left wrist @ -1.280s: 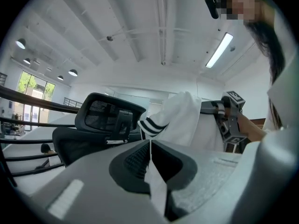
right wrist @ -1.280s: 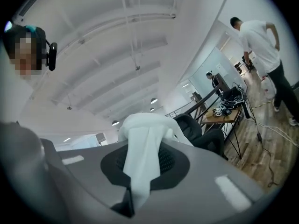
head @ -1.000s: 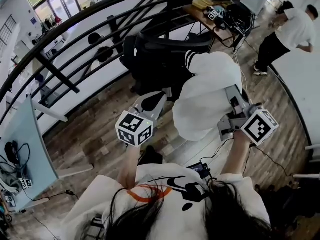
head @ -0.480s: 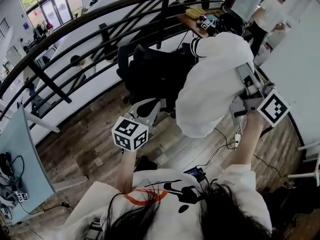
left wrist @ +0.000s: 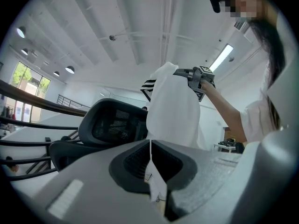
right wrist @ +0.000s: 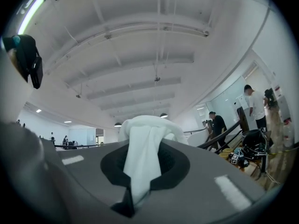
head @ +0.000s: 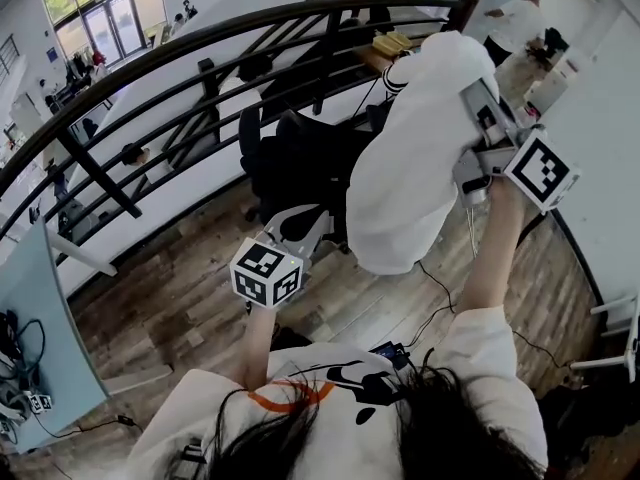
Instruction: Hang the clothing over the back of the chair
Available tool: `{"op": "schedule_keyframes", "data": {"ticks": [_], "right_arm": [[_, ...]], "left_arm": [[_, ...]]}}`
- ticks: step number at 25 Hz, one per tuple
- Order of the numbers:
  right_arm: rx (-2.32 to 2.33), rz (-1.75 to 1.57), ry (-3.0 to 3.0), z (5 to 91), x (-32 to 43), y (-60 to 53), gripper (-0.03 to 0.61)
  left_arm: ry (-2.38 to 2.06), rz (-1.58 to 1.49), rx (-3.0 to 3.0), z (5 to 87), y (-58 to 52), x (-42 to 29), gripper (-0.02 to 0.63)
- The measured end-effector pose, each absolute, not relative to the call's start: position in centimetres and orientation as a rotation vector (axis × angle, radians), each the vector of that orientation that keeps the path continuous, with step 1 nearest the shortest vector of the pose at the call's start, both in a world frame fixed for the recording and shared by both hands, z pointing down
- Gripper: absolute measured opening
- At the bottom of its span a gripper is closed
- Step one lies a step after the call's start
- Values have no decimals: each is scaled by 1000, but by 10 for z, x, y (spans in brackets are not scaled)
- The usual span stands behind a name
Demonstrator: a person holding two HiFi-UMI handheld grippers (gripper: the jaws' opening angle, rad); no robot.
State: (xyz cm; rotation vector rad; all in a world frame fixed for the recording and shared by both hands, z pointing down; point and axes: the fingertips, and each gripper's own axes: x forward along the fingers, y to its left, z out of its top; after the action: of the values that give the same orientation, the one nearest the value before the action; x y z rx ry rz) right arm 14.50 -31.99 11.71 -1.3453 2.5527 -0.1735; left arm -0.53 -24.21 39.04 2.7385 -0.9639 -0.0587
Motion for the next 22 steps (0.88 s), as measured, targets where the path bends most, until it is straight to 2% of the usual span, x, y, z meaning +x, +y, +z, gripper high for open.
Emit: {"op": "schedule_keyframes", "data": {"ticks": [9, 22], "right_arm": [[-1536, -51, 2718, 159, 92, -387, 49], [-1699, -311, 2927, 258, 74, -467, 55]], "left_arm": [[-1014, -55, 2716, 393, -261, -37, 0], [-1008, -19, 2686, 405, -272, -63, 0]]}}
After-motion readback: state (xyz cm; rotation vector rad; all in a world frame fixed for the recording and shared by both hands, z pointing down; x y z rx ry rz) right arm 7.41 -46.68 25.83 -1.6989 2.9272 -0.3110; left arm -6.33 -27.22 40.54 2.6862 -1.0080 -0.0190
